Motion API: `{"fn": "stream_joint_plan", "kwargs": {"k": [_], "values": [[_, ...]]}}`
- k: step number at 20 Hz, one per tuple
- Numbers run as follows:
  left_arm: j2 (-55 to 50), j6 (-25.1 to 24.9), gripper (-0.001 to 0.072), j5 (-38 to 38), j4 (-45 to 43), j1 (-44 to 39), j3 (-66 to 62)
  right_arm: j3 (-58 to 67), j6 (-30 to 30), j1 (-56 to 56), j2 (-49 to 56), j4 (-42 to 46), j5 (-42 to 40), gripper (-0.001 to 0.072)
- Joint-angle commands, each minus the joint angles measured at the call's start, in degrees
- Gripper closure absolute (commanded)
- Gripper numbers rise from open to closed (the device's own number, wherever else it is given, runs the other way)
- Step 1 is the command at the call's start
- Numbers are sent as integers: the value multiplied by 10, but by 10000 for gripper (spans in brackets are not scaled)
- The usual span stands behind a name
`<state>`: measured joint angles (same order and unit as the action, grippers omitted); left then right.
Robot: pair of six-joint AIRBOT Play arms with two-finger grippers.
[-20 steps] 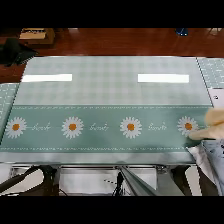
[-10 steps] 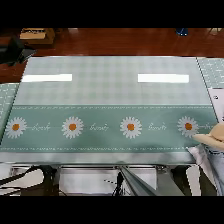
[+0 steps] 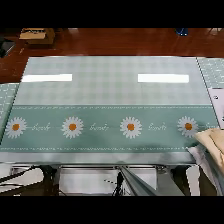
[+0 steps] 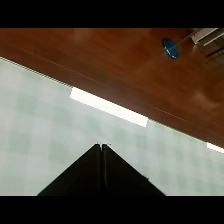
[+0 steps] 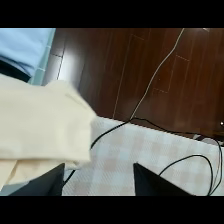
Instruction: Fold the shirts.
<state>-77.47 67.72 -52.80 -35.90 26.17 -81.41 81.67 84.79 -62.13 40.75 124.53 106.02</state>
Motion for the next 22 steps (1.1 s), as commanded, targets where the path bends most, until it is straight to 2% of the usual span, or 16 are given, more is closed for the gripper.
{"fn": "stream_joint_plan", "kwargs": {"k": [1, 3, 4, 5, 6, 7, 9, 10, 11, 12, 13, 15, 16, 18, 19, 22], "values": [[-2, -24, 689, 4, 3, 14, -5, 0, -2, 0, -2, 64, -23, 207], [-8, -30, 688, 3, 4, 13, -5, 1, 1, 3, -2, 32, -92, 216], [-10, -30, 686, 3, 10, 12, -5, 1, -1, 13, -2, -38, -147, 216], [-15, -30, 635, 3, 22, 10, -5, 1, -21, 29, 0, -139, -201, 216], [-19, -30, 510, 3, 36, 8, -5, 1, -52, 52, 5, -243, -240, 215], [-25, -30, 388, 3, 43, 3, -6, 0, -57, 85, 17, -345, -272, 215], [-31, -39, 363, -7, 55, -25, -6, 0, -35, 168, 56, -501, -316, 215], [-30, -82, 310, -33, 55, -49, -9, 0, -35, 222, 83, -557, -337, 215], [-30, -125, 69, -66, 54, -78, -14, 0, -35, 278, 110, -584, -354, 215], [-29, -132, 31, -90, 31, -108, -17, 0, -35, 344, 141, -582, -364, 215], [-28, -116, 31, -104, -30, -142, -23, 0, -35, 406, 170, -560, -365, 215], [-25, -5, 31, -124, -215, -211, -30, 0, -30, 525, 231, -482, -352, 205], [-25, 44, 31, -146, -307, -245, -30, 0, -23, 574, 258, -441, -343, 115], [-26, 130, 31, -188, -451, -303, -29, 0, -22, 647, 303, -364, -331, 108], [-26, 156, 31, -197, -482, -324, -29, 0, -16, 671, 320, -338, -325, 108], [-27, 157, 37, -197, -486, -357, -29, 0, 1, 692, 348, -336, -314, 109]]}}
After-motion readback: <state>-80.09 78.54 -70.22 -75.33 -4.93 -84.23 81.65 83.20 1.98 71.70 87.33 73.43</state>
